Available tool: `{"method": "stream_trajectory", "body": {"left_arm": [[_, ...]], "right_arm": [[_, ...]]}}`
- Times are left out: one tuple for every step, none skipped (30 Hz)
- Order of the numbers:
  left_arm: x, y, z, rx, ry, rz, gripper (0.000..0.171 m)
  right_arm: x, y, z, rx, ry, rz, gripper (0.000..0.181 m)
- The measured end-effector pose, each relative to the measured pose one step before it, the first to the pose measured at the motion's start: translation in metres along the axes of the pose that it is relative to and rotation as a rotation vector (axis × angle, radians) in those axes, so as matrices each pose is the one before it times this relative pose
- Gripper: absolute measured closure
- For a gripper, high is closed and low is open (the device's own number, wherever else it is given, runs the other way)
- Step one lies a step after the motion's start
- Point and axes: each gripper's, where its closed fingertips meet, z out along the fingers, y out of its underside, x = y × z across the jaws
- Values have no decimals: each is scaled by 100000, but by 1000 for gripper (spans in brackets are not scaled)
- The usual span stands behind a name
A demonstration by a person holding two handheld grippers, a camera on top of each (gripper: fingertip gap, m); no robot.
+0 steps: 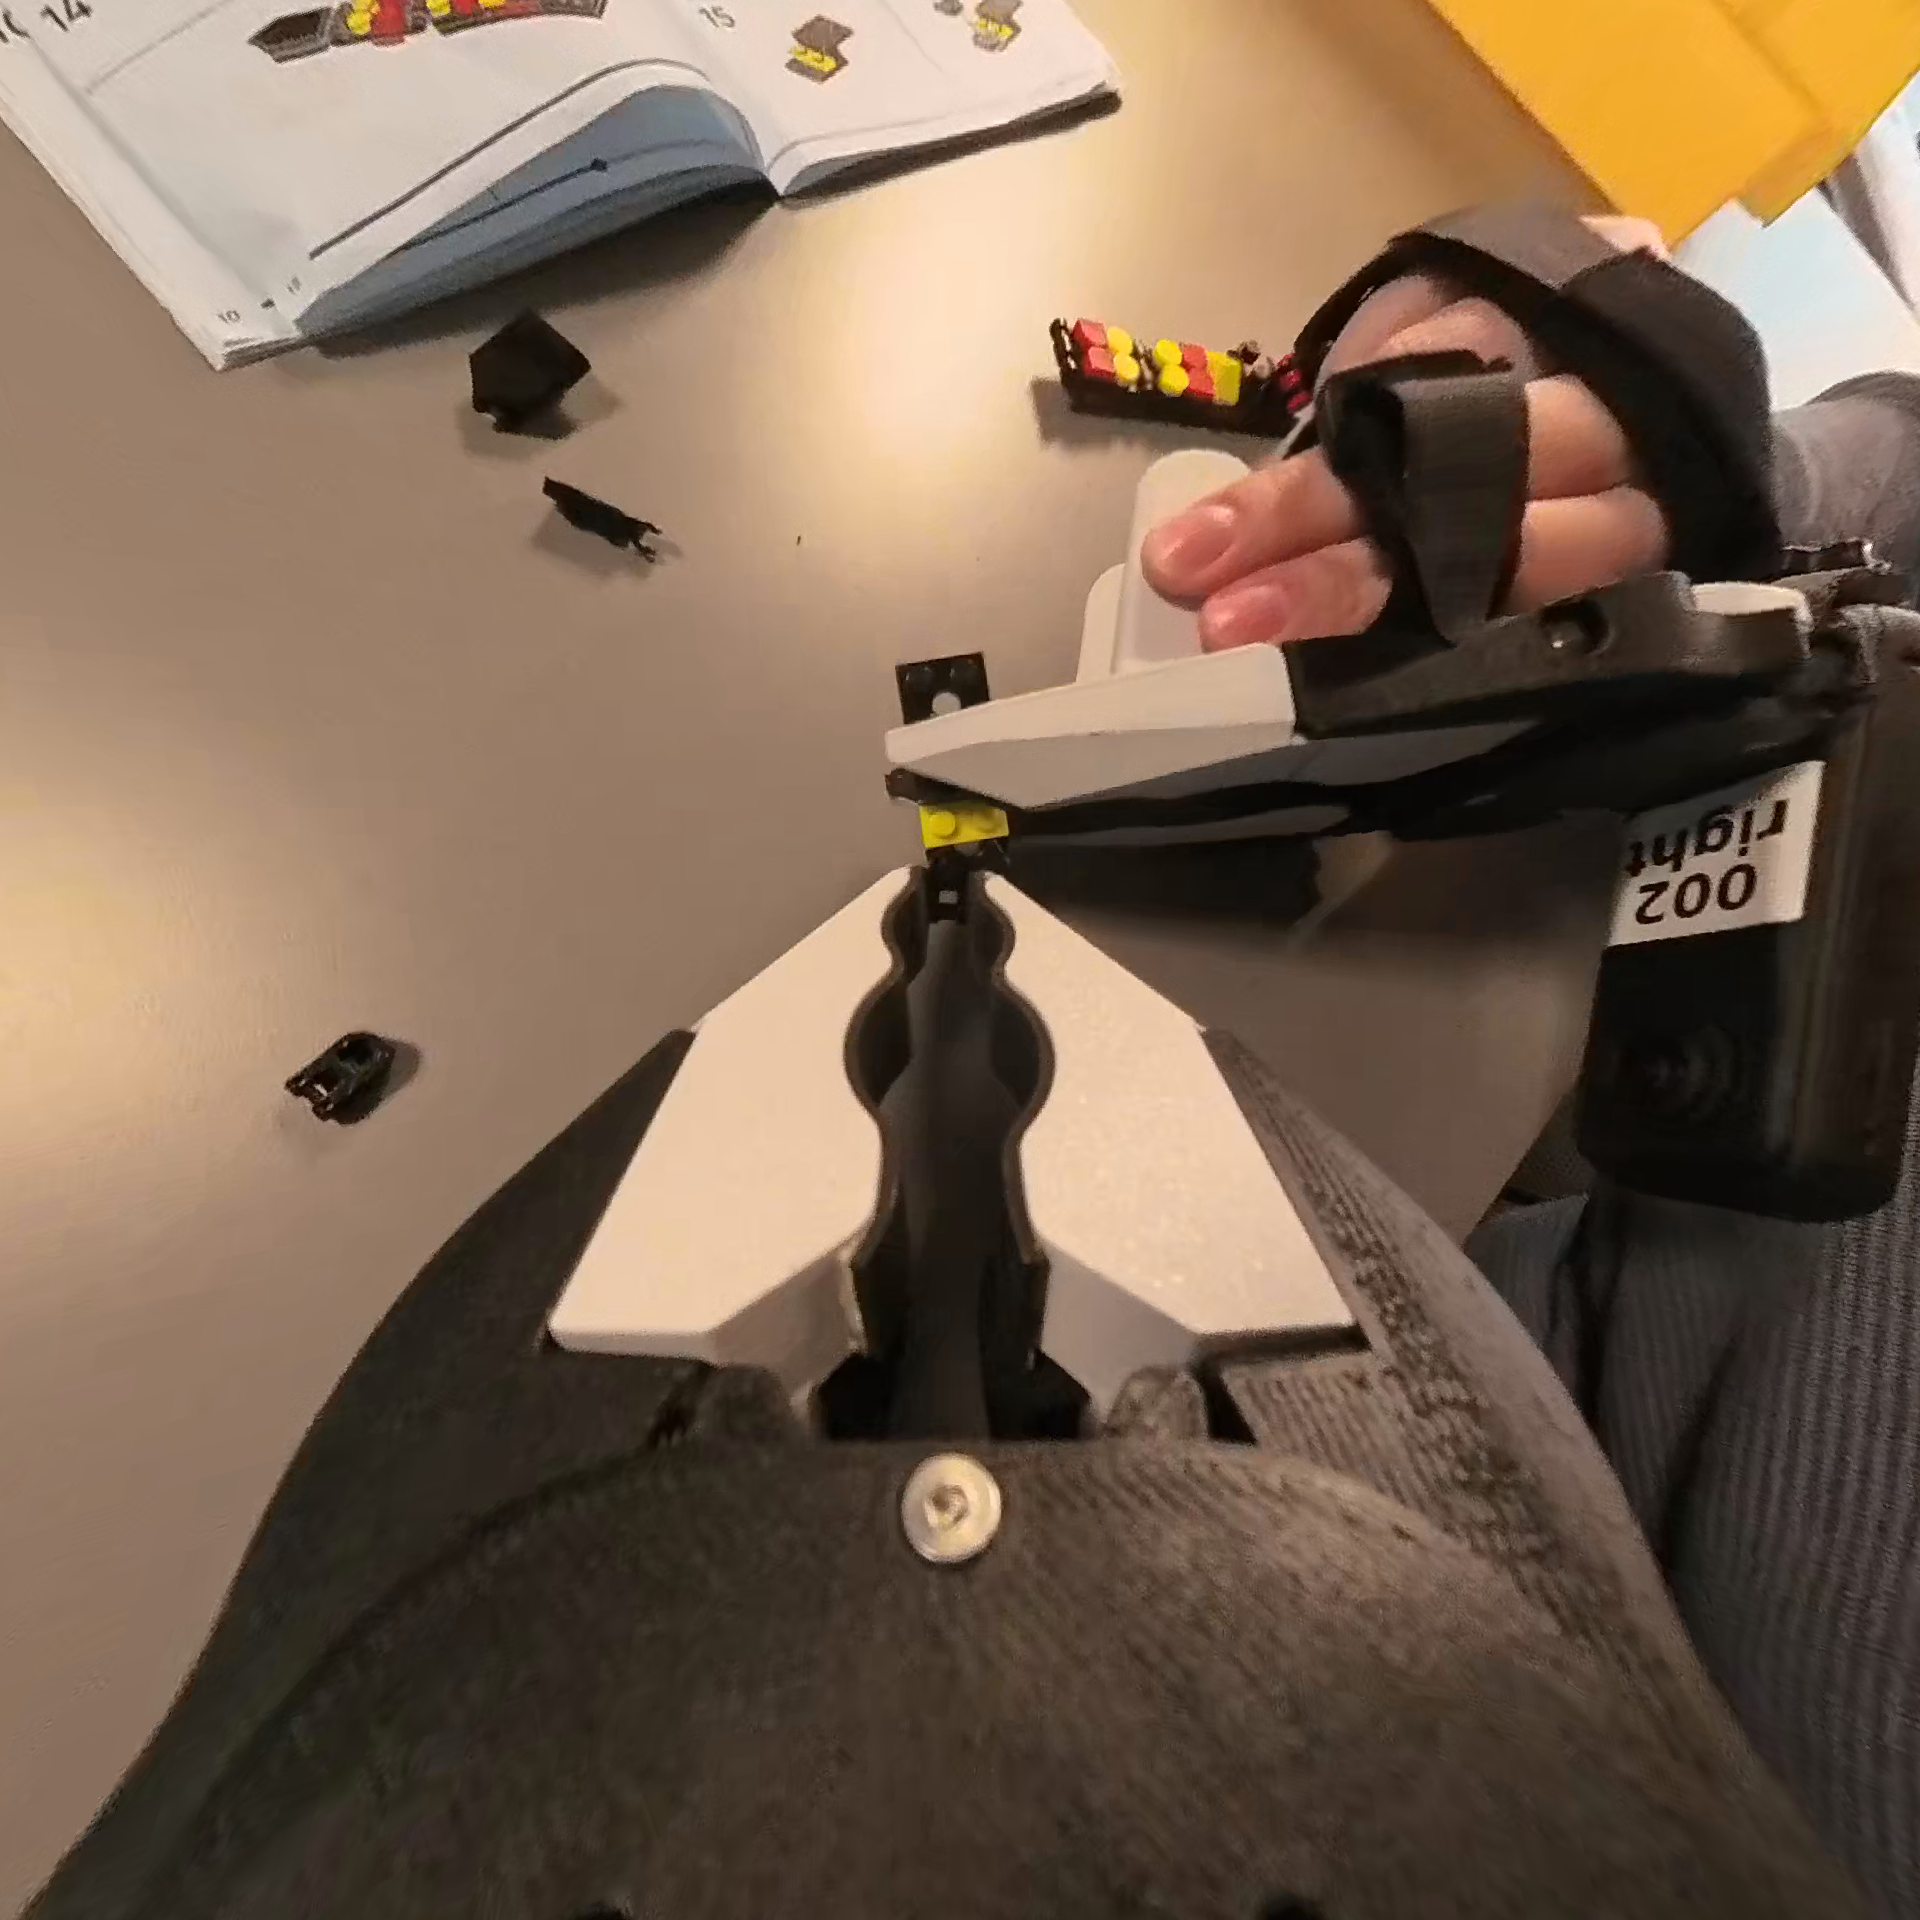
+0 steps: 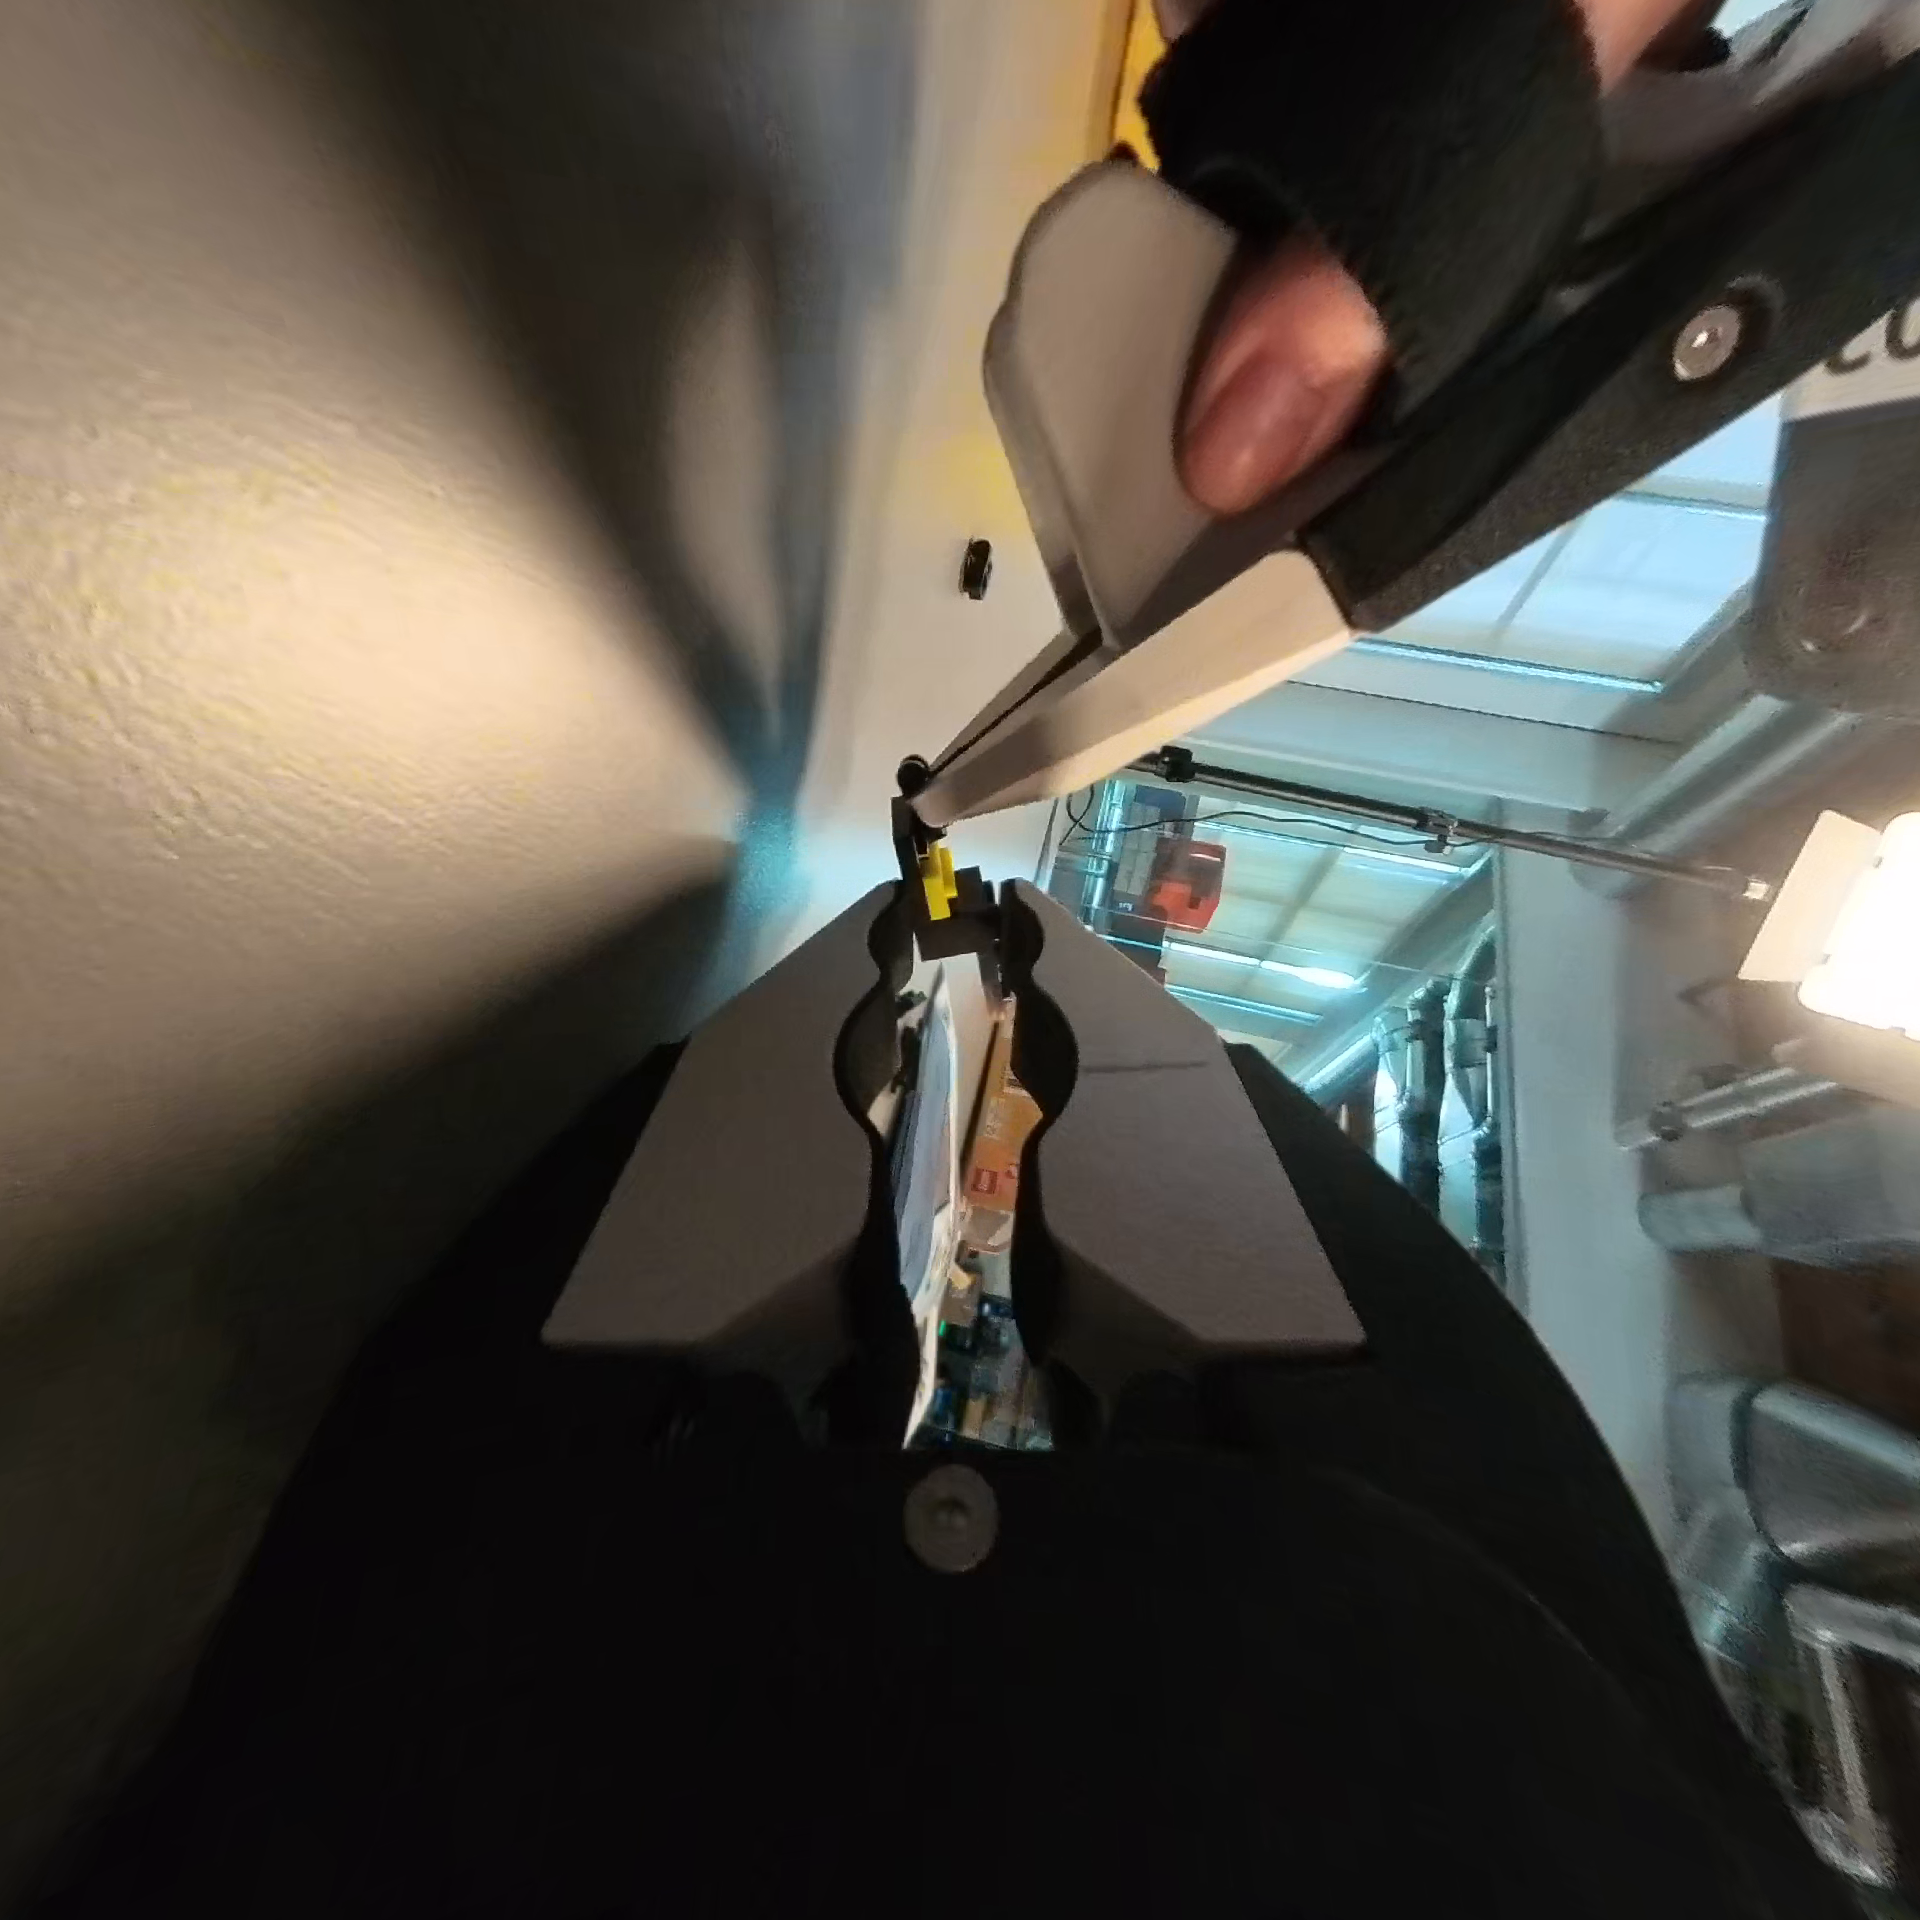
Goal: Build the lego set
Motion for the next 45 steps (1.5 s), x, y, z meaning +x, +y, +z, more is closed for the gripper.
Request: {"method": "stream_trajectory", "body": {"left_arm": [[-20,-21,6,-740,-452,431,165],[-22,-56,-8,-215,-354,341,165],[-27,-31,-15,-217,-206,374,165],[-38,-85,-25,207,-200,403,165],[-37,-121,-34,668,-220,459,165],[-15,-46,-18,269,-21,177,165],[14,-40,-11,277,94,-39,165],[36,-102,-11,855,253,-208,164],[49,-214,-24,1520,230,-469,160],[11,-202,-66,1454,-52,-498,156],[-55,-148,-104,1145,-411,-369,153],[-11,-109,-174,1050,-127,202,150],[-39,-89,-218,1209,-271,271,150],[-96,-5,-226,1133,-588,291,149],[-123,81,-210,973,-613,512,149],[-112,108,-192,1142,-655,579,149],[-69,110,-175,1372,-365,598,149],[65,84,-140,1440,409,902,149],[95,82,-110,1443,462,1259,149],[50,111,-74,1085,171,1478,149],[120,136,-28,699,469,1790,149],[6,132,-17,526,-516,1762,149],[-181,267,-18,-422,-1929,1106,149],[-216,410,-20,-1601,-2033,465,149],[-356,433,-25,-1727,-2821,-92,147],[-380,429,-36,-1688,-2727,-200,146],[-156,389,-14,-1606,-1042,403,144],[-162,320,-5,-1395,-740,422,143],[-311,238,17,-1035,-1458,168,143],[-293,209,20,-1040,-1138,293,143],[-252,138,41,-744,-652,-12,143],[-162,69,50,-470,-86,-261,145],[-67,58,53,-491,392,-93,146],[-34,-2,-4,-196,467,408,148],[-114,7,5,-255,-76,453,151],[-86,22,0,-352,-63,361,153],[-12,39,-7,-424,217,571,157],[36,50,-3,-343,208,872,160],[-28,45,-2,-272,-407,997,164],[-6,32,-10,-145,-482,1278,164],[30,32,-9,-166,-364,1558,164],[6,15,-7,-187,-652,1899,164],[0,19,-5,20,-982,2367,164],[3,-11,4,118,-1190,3055,165],[-12,-18,-14,63,-1594,4044,165]], "right_arm": [[0,54,9,2,-63,418,168],[-3,57,29,-62,-147,673,168],[-30,58,35,52,-605,1455,168],[3,80,43,-175,-451,1682,168],[27,69,31,-68,-198,1201,168],[-14,18,10,190,-283,919,168],[-22,-4,5,254,-193,595,167],[14,-54,-7,390,5,573,168],[-1,4,-5,194,-83,798,167],[-14,84,13,-81,-340,1196,168],[20,145,27,-302,-251,1443,168],[11,105,17,-109,-332,1644,168],[1,71,7,38,-413,1569,168],[26,63,12,-117,-118,972,168],[0,33,4,-101,-27,450,168],[-7,2,-4,-18,-40,162,168],[1,-10,2,65,41,211,168],[15,-3,-10,4,49,437,168],[53,12,-6,-32,222,426,168],[56,7,-12,80,361,310,168],[13,-32,-28,340,39,453,168],[7,-13,-20,284,67,497,168],[76,14,-23,30,494,126,168],[77,-6,-32,106,539,-153,168],[14,-50,-30,294,304,-228,168],[26,-61,-34,228,375,-269,168],[18,-48,-32,197,243,-93,168],[-49,-38,-1,266,-215,198,168],[-69,17,11,-39,-288,176,168],[-19,45,2,-165,2,50,168],[0,-9,-19,192,72,193,168],[-1,-25,-33,221,-8,426,168],[-15,1,-6,-16,-66,357,168],[-30,25,5,-100,-112,112,168],[-39,29,0,-50,-113,72,168],[-37,-3,-8,21,-113,261,168],[-10,-1,-20,65,-30,305,168],[-22,-3,2,25,-55,202,168],[-61,10,1,-57,-226,140,168],[-34,10,1,-59,-64,81,168],[-3,-12,-24,79,80,90,168],[-28,-22,-10,86,-43,97,168],[-31,-3,-14,-31,-27,-101,168],[-37,-4,-5,-88,-32,-152,168],[-38,0,4,-52,-61,-11,168]]}}
